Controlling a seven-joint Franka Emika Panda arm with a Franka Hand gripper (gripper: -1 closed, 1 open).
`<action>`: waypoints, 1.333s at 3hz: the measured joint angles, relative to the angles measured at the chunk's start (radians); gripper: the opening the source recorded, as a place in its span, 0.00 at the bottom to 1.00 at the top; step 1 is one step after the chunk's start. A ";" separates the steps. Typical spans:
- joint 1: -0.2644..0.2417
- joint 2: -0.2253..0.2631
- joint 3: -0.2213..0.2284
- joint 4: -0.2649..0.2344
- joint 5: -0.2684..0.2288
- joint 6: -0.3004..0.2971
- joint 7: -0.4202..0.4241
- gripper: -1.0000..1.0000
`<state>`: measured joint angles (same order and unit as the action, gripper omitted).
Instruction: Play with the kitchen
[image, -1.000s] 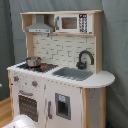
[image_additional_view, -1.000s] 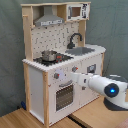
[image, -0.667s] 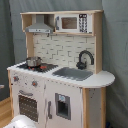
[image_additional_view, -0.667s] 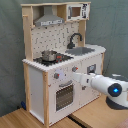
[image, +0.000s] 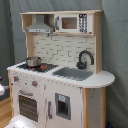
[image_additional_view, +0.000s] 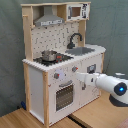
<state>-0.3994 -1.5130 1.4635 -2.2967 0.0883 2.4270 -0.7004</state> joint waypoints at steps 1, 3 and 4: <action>0.027 0.006 0.004 -0.068 -0.016 0.084 -0.002 1.00; 0.052 0.017 0.020 -0.199 -0.046 0.295 -0.029 1.00; 0.040 0.017 0.035 -0.238 -0.052 0.405 -0.083 1.00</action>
<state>-0.3596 -1.4964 1.4983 -2.5347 0.0362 2.8320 -0.7831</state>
